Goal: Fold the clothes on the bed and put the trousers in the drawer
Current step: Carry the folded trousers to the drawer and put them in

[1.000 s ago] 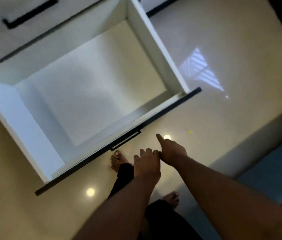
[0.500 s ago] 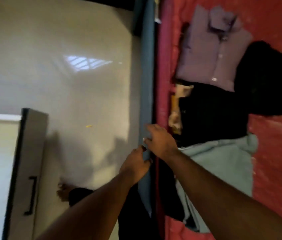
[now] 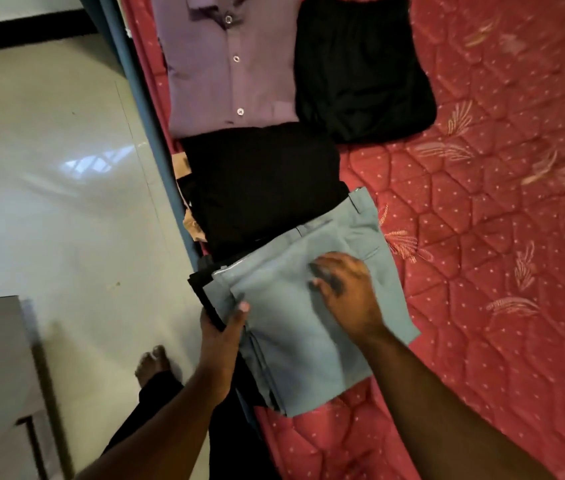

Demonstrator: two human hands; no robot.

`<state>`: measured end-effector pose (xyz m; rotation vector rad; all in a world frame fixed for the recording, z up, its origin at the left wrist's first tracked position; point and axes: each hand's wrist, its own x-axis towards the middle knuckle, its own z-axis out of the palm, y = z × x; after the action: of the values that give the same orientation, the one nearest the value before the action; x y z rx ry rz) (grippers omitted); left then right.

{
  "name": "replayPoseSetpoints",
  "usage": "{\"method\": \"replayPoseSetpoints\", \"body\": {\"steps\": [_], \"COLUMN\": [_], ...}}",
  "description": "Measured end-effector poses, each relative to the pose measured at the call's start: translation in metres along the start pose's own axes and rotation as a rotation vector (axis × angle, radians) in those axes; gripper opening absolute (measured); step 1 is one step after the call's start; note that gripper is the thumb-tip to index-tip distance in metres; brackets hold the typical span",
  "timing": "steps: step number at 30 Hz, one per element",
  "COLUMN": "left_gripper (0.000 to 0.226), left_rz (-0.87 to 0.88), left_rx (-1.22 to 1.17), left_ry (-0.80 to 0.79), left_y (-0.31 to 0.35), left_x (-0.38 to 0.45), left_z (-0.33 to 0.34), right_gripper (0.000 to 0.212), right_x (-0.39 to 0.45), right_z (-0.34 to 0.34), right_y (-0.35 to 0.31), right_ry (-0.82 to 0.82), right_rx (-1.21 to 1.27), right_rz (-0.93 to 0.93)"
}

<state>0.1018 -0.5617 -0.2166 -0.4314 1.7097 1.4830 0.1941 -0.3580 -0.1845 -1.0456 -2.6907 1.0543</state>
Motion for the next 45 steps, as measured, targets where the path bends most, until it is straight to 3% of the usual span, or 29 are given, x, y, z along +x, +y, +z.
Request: {"method": "replayPoseSetpoints", "body": {"steps": [4, 7, 13, 18, 21, 25, 29, 33, 37, 45], "left_gripper": [0.05, 0.03, 0.029, 0.03, 0.027, 0.034, 0.042, 0.069, 0.038, 0.035], "left_rz": [0.047, 0.0, -0.104, -0.207, -0.282, -0.342, -0.306, -0.242, -0.127, -0.049], "left_rx": [0.11, 0.066, -0.087, -0.124, -0.15, -0.194, -0.249, -0.362, -0.513, -0.877], "left_ry": [0.052, 0.071, -0.031, -0.097, -0.093, -0.019, 0.081, 0.188, 0.292, 0.597], "left_y": [-0.003, -0.004, 0.001, 0.002, 0.002, -0.003, -0.009, -0.006, -0.011, -0.078], "left_x": [0.01, 0.017, 0.02, 0.018, 0.012, 0.006, -0.011, -0.03, -0.046, -0.096], "left_z": [0.006, 0.003, -0.006, -0.037, -0.066, -0.125, -0.204, -0.29, -0.368, -0.532], "right_gripper": [0.081, 0.106, 0.065, 0.043, 0.045, 0.04, 0.051, 0.052, 0.045, 0.042], "right_x": [-0.004, 0.007, 0.017, 0.0, -0.017, -0.043, -0.063, -0.061, -0.061, -0.109], "right_z": [-0.025, -0.034, -0.03, -0.012, 0.011, 0.059, 0.12, 0.176, 0.232, 0.368], "right_y": [0.053, 0.079, 0.068, 0.032, 0.009, -0.034, -0.095, -0.168, -0.249, -0.407], "right_ry": [0.071, 0.013, -0.232, -0.38, -0.434, -0.456, -0.555, -0.663, -0.762, -1.03], "right_rx": [-0.039, 0.182, 0.587, 0.809, 0.937, 0.997, 0.976, 0.88, 0.777, 0.421], "right_rz": [0.354, 0.476, 0.64, 0.795, 0.821, 0.829, 0.75, 0.632, 0.512, 0.221]}}
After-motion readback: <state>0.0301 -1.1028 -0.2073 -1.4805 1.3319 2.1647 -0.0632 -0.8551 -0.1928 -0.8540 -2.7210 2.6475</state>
